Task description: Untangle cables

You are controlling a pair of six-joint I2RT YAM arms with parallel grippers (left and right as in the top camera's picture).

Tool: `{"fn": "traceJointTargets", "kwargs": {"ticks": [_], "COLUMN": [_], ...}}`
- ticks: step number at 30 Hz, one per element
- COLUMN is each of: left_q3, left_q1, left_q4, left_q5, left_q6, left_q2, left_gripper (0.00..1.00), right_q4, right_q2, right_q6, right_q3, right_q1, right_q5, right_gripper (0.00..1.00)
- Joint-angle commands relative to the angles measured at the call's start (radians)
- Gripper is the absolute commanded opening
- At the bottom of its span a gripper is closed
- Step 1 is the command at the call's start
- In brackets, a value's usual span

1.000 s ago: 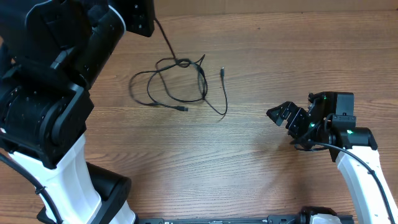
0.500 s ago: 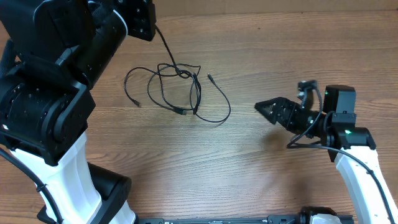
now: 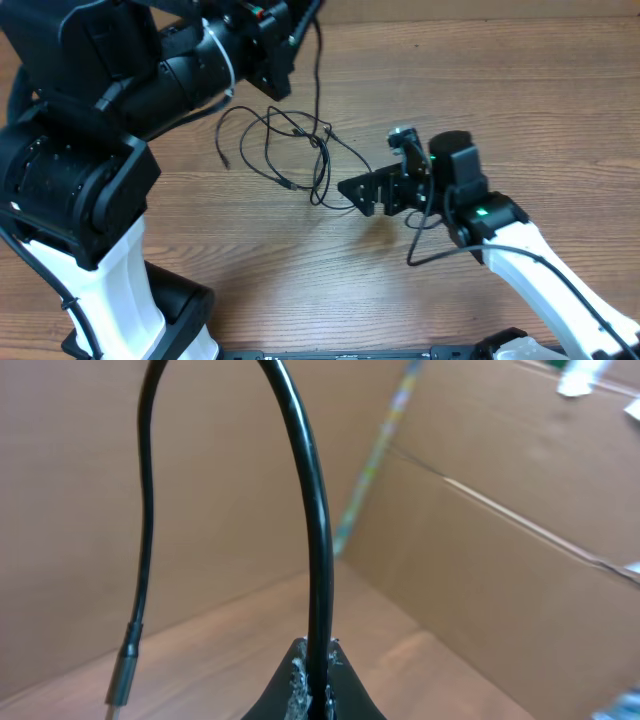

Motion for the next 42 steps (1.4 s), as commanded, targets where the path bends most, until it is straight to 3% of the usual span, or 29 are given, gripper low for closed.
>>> {"fn": "traceJointTargets", "kwargs": {"ticks": [1, 6, 11, 15, 22, 30, 36, 42], "left_q3": [0.002, 0.002, 0.002, 0.003, 0.003, 0.003, 0.003, -0.011], "left_q1": [-0.045, -0.089, -0.090, -0.090, -0.003, 0.433, 0.824, 1.166], "left_q4": [0.007, 0.035, 0.149, 0.236, 0.452, 0.500, 0.749, 0.747], "left_q5": [0.076, 0.108, 0.305, 0.407, 0.436, 0.404, 0.455, 0.461], "left_q6": [-0.039, -0.042, -0.126, -0.190, -0.245, -0.399, -0.776, -0.841], "left_q2": [-0.006, -0.006, -0.007, -0.008, -0.050, -0.090, -0.090, -0.090], "left_gripper": [0.04, 0.04, 0.04, 0.04, 0.04, 0.04, 0.04, 0.04], "right_q4": [0.087, 0.173, 0.171, 0.169, 0.106, -0.012, -0.042, -0.052], "right_q2": [0.126, 0.263, 0.342, 0.347, 0.348, 0.348, 0.348, 0.348], "right_q6": [0.070, 0.112, 0.170, 0.179, 0.179, 0.179, 0.178, 0.177], "right_q3": [0.002, 0.002, 0.002, 0.002, 0.002, 0.002, 0.002, 0.002], "right_q1": [0.029, 0.036, 0.034, 0.034, 0.019, -0.103, -0.154, -0.155], "right_q5": [0.052, 0.034, 0.146, 0.207, 0.307, 0.307, 0.307, 0.307], "right_gripper": [1.00, 1.00, 1.00, 1.00, 1.00, 0.99, 0.99, 1.00]}}
